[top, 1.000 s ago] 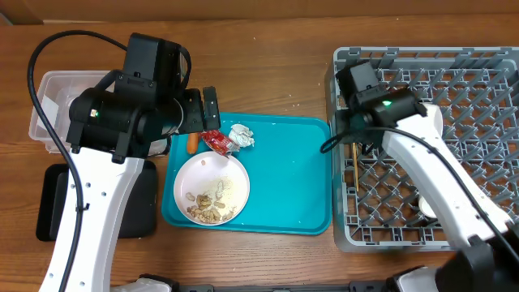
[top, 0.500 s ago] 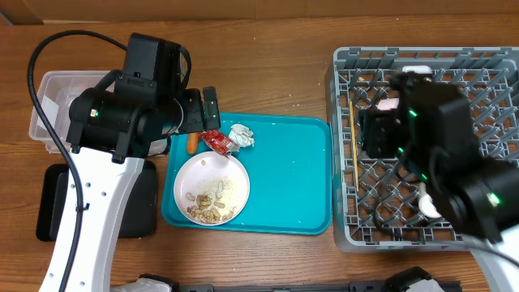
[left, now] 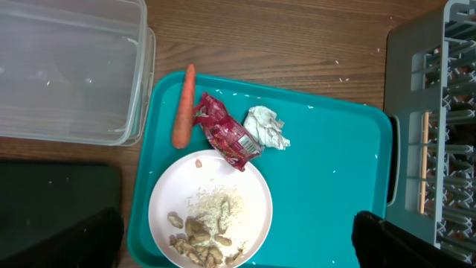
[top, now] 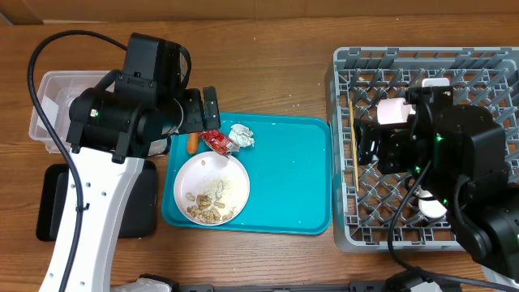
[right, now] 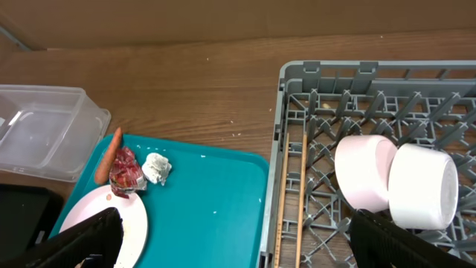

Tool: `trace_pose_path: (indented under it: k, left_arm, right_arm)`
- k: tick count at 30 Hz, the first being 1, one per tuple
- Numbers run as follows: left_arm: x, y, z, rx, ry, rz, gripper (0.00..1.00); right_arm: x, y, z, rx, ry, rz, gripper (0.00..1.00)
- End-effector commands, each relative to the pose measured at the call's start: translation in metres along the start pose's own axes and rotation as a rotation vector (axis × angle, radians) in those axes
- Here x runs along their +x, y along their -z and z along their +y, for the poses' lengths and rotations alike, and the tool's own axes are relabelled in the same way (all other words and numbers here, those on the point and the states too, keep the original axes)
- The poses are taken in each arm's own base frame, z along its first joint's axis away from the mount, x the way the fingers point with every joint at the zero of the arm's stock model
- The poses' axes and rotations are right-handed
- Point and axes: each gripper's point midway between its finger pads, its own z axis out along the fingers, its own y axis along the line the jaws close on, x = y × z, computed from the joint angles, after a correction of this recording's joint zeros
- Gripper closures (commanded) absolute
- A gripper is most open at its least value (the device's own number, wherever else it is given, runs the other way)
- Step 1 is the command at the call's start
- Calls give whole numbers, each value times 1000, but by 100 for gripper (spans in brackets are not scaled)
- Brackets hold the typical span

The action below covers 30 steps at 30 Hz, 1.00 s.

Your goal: Sort waste into correct bins and load items into the dishwasher

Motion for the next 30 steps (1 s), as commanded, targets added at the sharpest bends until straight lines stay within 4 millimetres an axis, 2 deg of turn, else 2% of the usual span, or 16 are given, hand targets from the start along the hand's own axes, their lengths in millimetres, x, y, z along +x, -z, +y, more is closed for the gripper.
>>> trace_pose_path:
  k: [1,10,15,24,30]
  left_arm:
    - [-4,1,1,-6,11,-12,0]
    - [-4,1,1,-6,12,-11,0]
    - [-1,1,-11,62,12,11,0]
    - [-21,3,-23,116,48,-68,0]
    - [-21,-1,-26,122,35,-56,0]
  right_arm:
    - [-7,1,4,-12,-2,-10,0]
    - [-1,-22,4,6,2,54,0]
    - [0,-36,5,14,4,80,0]
    - [1,-55,5,23,5,110,0]
    - [4,-64,5,30,7,136,0]
